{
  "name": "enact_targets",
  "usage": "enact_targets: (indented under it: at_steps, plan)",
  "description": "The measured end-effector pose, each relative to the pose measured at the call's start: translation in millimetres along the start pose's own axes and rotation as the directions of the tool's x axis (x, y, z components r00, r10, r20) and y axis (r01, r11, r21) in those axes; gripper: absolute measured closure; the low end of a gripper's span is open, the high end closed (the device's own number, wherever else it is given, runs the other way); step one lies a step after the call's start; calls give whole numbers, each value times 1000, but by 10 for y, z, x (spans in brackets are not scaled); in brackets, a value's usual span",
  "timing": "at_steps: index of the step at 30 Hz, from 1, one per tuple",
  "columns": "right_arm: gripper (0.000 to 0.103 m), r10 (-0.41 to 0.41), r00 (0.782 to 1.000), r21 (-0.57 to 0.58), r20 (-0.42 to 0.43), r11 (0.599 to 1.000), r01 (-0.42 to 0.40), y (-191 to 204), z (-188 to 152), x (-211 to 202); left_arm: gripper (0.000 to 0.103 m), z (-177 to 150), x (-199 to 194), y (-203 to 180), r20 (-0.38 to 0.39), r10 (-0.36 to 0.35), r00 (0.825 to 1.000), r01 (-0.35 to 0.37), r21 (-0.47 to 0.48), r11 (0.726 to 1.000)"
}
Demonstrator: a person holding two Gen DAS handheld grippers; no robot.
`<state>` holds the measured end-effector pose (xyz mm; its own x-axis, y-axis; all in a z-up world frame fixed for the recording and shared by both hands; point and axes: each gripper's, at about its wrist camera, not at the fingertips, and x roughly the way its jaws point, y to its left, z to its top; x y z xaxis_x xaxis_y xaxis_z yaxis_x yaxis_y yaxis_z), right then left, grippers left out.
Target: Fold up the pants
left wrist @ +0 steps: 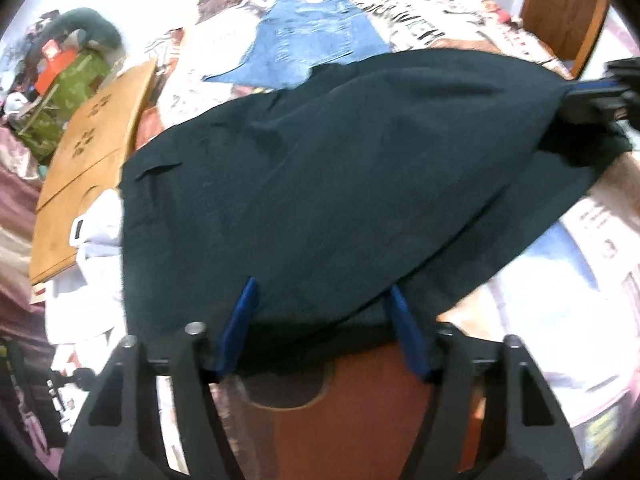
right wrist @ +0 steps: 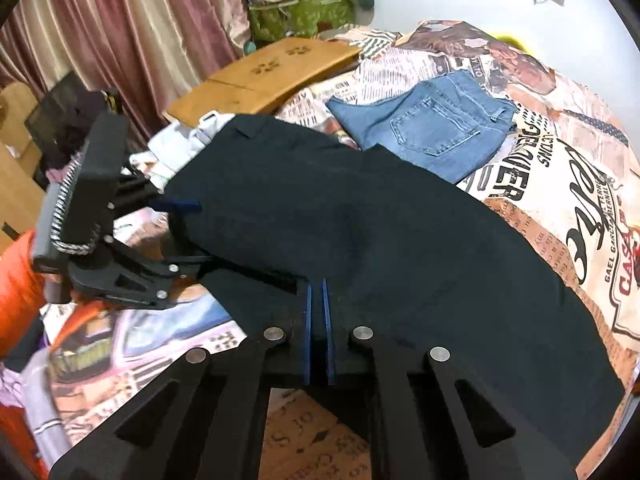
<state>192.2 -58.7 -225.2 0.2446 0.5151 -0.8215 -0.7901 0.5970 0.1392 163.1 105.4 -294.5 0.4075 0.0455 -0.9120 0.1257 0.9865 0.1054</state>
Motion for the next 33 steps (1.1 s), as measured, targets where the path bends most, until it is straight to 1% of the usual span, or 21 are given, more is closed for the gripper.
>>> enact_targets:
  at_steps: [1,2,3,6,7,10,12,15,17,20,21,22,23,24,25,27,28,29,30,31,33]
  plan:
    - [99,1,1000,-1,3,1000,-1,12,-1,-22,65,-14,38,24,-13,43,999,-43,1,999]
    - [99,1,1000,-7,5,1000,-1,29,1,-35,71,-23,52,42,-14,56,998,-56,-4,998]
    - [99,3,1000,-11,8,1000,-3,42,-2,-48,74,-33,40,68,-3,66,998,-66,-20,998]
    - [99,7,1000,-22,-4,1000,-8,64,-25,-43,86,-57,-79,106,48,86,995,-84,-35,996]
    - [99,12,1000,-18,-7,1000,-12,71,-39,-41,86,-65,-135,120,64,90,994,-88,-37,995]
    - [99,24,1000,-9,-8,1000,-24,42,-64,-79,86,-121,-212,165,66,52,996,-51,-24,998]
    - [99,34,999,-13,-15,999,-34,40,-81,-86,86,-156,-194,163,51,43,998,-43,-15,999]
    - [97,32,998,-14,-50,999,-33,65,-129,-6,85,-202,-89,131,7,20,1000,-20,-17,1000]
    - [93,37,996,8,-82,999,-36,57,-164,70,82,-247,-67,114,-1,19,1000,-19,-19,1000]
    - [88,56,995,56,-77,997,-52,17,-160,29,74,-283,-129,152,-1,2,1000,-2,-38,999]
    - [85,66,995,68,-72,996,-61,-2,-157,-4,68,-291,-182,194,1,-14,1000,14,-50,999]
    - [83,70,996,78,-62,995,-65,-23,-152,-64,56,-295,-225,222,5,-21,1000,21,-58,998]
    - [78,66,996,79,-54,995,-62,-18,-153,-104,51,-300,-293,267,18,-20,1000,22,-68,997]
    - [72,57,997,78,-42,995,-54,-25,-156,-162,43,-304,-347,293,31,-13,999,16,-73,997]
    - [69,44,999,79,-22,996,-42,-47,-159,-242,39,-305,-429,344,56,3,998,2,-81,997]
    - [52,19,1000,82,12,996,-19,-76,-174,-352,35,-287,-553,449,93,18,995,-7,-111,994]
    - [48,0,1000,85,30,996,-2,-99,-185,-412,30,-263,-604,530,111,19,994,-3,-141,990]
    - [41,-16,999,87,44,996,13,-121,-197,-461,28,-231,-630,616,124,21,992,1,-176,984]
    - [38,-32,998,92,55,995,27,-142,-197,-494,25,-199,-631,681,128,27,991,0,-207,978]
    - [38,-46,997,102,65,994,40,-176,-206,-520,25,-175,-606,733,124,34,992,-5,-232,973]
    - [38,-67,996,135,66,989,58,-248,-214,-517,25,-99,-494,835,93,43,995,-16,-278,960]
